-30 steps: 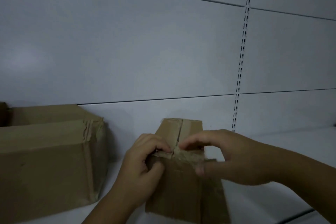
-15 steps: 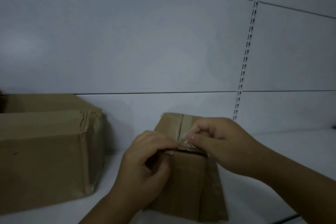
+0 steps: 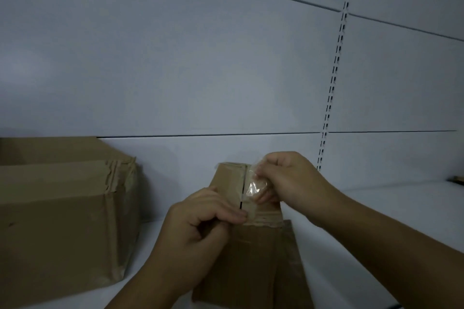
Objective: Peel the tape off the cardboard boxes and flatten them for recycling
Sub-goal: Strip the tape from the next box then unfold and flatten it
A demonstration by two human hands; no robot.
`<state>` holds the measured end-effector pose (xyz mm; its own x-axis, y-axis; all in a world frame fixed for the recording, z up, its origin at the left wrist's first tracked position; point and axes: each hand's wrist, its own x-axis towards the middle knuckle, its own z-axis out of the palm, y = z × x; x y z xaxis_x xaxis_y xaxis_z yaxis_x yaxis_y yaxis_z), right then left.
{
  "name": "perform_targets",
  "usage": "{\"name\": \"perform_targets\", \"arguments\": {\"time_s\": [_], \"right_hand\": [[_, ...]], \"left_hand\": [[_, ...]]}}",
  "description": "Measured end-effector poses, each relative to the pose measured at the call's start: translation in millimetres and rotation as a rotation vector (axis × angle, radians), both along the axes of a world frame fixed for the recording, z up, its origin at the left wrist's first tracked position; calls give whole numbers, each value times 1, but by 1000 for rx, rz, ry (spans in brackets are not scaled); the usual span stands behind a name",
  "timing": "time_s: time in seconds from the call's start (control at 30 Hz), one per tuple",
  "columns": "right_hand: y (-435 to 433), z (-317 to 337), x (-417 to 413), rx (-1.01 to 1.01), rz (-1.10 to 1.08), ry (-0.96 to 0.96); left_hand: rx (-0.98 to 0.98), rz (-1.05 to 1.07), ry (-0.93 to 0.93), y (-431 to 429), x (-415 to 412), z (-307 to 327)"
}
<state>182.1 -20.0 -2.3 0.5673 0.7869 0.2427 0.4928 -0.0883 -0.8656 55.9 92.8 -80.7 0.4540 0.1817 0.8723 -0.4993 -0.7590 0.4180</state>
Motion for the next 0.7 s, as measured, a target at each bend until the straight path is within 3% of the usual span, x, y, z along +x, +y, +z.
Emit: {"name": "perform_targets", "arguments": {"time_s": [0.17,0.3,0.37,0.47,0.53,0.7], "right_hand": [[-5,8,-6,-1,18,-34],[-14,7,16,59,-188,-373],[-19,1,25,49,-251,-433],[-23,-7,31,80,-276,-381],[-25,-7,33,145,-271,-242],[-30,-3,27,208,-194,62]], "left_hand": [[-94,-65,-7,0,-6,3],[-252,-171,21,3,-14,6],[-296,-180,73,4,-14,10],[-301,-176,187,2,-12,22],[-281,-105,333,-2,-14,39],[121,447,850,-33,-9,83]]}}
